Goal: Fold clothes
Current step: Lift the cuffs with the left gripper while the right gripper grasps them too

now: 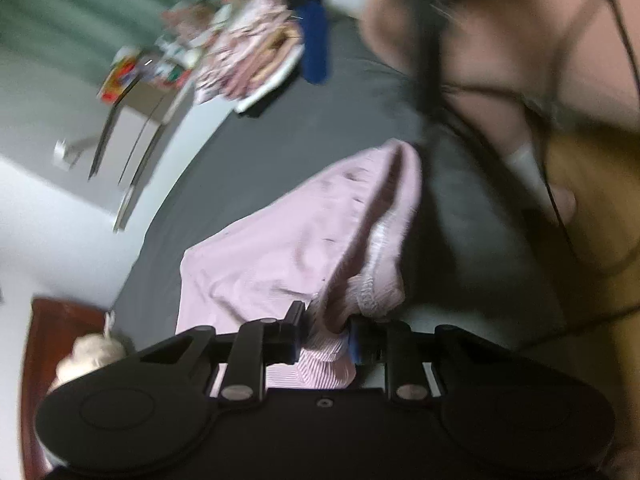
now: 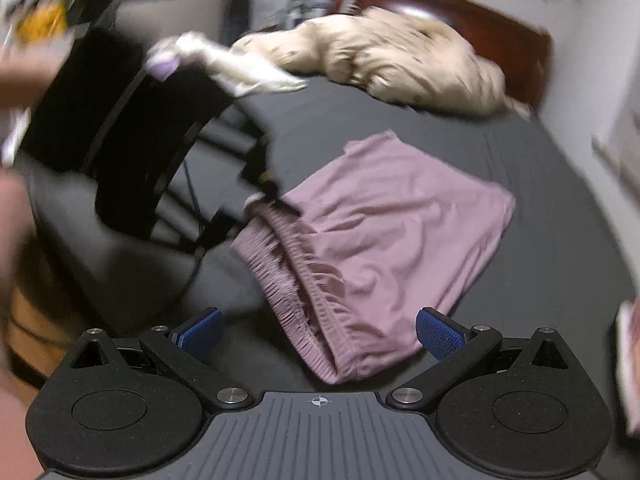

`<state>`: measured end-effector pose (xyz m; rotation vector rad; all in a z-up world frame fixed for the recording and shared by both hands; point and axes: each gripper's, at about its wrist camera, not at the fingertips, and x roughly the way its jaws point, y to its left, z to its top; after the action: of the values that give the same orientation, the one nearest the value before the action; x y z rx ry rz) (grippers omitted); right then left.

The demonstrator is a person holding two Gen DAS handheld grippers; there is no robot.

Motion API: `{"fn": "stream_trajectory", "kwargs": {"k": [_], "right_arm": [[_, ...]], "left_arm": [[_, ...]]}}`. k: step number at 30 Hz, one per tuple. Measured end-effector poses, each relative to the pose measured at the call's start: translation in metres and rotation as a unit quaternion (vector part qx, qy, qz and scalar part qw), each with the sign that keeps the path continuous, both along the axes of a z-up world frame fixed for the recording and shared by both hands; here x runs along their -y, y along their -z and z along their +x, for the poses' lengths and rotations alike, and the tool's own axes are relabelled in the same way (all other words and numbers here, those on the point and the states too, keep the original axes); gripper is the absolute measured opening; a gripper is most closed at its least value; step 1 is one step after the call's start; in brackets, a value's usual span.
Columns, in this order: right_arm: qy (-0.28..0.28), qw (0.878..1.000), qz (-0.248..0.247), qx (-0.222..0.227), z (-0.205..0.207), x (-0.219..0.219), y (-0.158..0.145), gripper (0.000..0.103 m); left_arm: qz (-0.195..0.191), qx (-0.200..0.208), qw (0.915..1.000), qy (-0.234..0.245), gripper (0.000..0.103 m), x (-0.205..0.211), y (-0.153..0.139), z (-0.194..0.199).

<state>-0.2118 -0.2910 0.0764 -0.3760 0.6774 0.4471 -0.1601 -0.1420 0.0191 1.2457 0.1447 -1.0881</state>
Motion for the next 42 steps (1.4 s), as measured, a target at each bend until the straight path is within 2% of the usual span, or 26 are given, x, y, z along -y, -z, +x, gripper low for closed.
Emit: {"fn": "stream_trajectory", "kwargs": {"k": [5,11,14,19,23,26,27,28,30,33,35,37,40,42], "right_arm": [[-0.009,0.994,-0.098,0.041,0.008,-0.033,0.036,0.103],[-0.018,0.973,-0.213,0.089,0.019,-0.073,0.080,0.101],[0.000,0.970,-0.218,0.108,0.025,-0.074,0.088,0.097],[0.016,0.961,-0.250,0.120,0.037,-0.068,0.104,0.075],[0.011,0.949,-0.289,0.127,0.041,-0.059,0.112,0.070],[0.000,0.940,-0.316,0.127,0.042,-0.047,0.116,0.056],[-0.006,0.942,-0.313,0.121,0.043,-0.042,0.114,0.044],[-0.012,0.947,-0.301,0.113,0.044,-0.035,0.111,0.037],[-0.029,0.951,-0.286,0.110,0.046,-0.024,0.103,0.035],[-0.049,0.966,-0.240,0.076,0.059,-0.003,0.083,0.033],[-0.044,0.984,-0.170,0.026,0.079,0.018,0.065,0.033],[-0.038,0.993,-0.113,-0.011,0.101,0.038,0.051,0.033],[-0.024,0.997,-0.054,-0.048,0.136,0.061,0.040,0.033],[-0.019,0.997,-0.041,-0.058,0.157,0.068,0.035,0.033]], "left_arm": [[-0.037,-0.065,0.9966,-0.034,0.022,0.003,-0.021,0.019],[-0.064,-0.122,0.9882,-0.067,0.022,-0.002,-0.035,0.032],[-0.080,-0.149,0.9818,-0.086,0.022,-0.007,-0.041,0.040],[-0.117,-0.191,0.9677,-0.115,0.022,-0.012,-0.051,0.054],[-0.141,-0.212,0.9577,-0.133,0.022,-0.014,-0.059,0.063],[-0.150,-0.221,0.9531,-0.143,0.022,-0.014,-0.062,0.070],[-0.151,-0.224,0.9518,-0.145,0.022,-0.015,-0.063,0.071],[-0.152,-0.226,0.9510,-0.147,0.022,-0.016,-0.063,0.073],[-0.150,-0.232,0.9494,-0.149,0.022,-0.017,-0.062,0.074],[-0.146,-0.244,0.9468,-0.150,0.022,-0.017,-0.061,0.078],[-0.144,-0.250,0.9455,-0.151,0.022,-0.017,-0.060,0.082],[-0.142,-0.256,0.9437,-0.154,0.022,-0.016,-0.060,0.089],[-0.145,-0.266,0.9391,-0.163,0.022,-0.014,-0.061,0.103],[-0.153,-0.275,0.9335,-0.172,0.022,-0.010,-0.062,0.116]]}}
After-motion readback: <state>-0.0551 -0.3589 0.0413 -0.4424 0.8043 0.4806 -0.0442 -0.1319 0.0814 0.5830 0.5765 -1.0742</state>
